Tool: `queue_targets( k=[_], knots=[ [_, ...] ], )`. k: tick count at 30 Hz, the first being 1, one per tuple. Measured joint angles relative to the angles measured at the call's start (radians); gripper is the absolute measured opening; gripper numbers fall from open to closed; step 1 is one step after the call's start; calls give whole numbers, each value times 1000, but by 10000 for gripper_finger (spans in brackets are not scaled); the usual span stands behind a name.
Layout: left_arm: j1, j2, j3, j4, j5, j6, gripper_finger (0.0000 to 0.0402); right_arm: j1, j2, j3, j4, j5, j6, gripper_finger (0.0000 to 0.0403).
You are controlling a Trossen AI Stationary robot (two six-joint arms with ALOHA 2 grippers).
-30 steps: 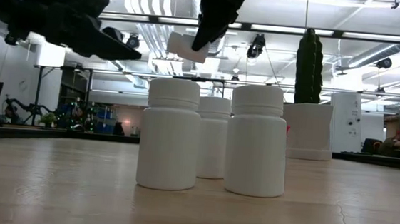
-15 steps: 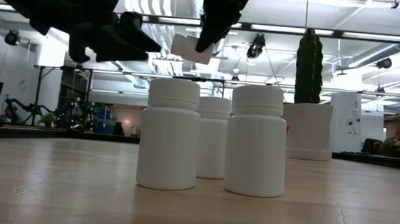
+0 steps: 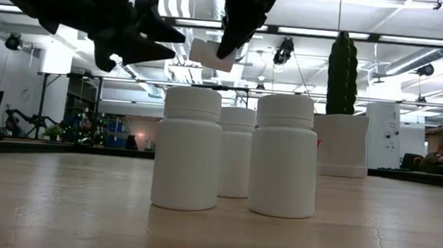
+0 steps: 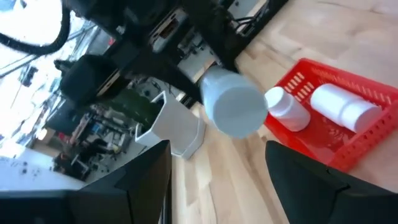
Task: Pick and place pill bottles into a basket
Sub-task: Adjust the white pill bottles in the red basket
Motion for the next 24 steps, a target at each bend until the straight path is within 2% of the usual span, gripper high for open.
queue_targets(
  k=[10,24],
  knots=[
    [-79,2,-1,41,31,99,245,-11,-2,2,6,-1,-9,111],
    [-84,65,0,150,13,162,245,-11,-4,68,-7,-2,-12,111]
  ],
)
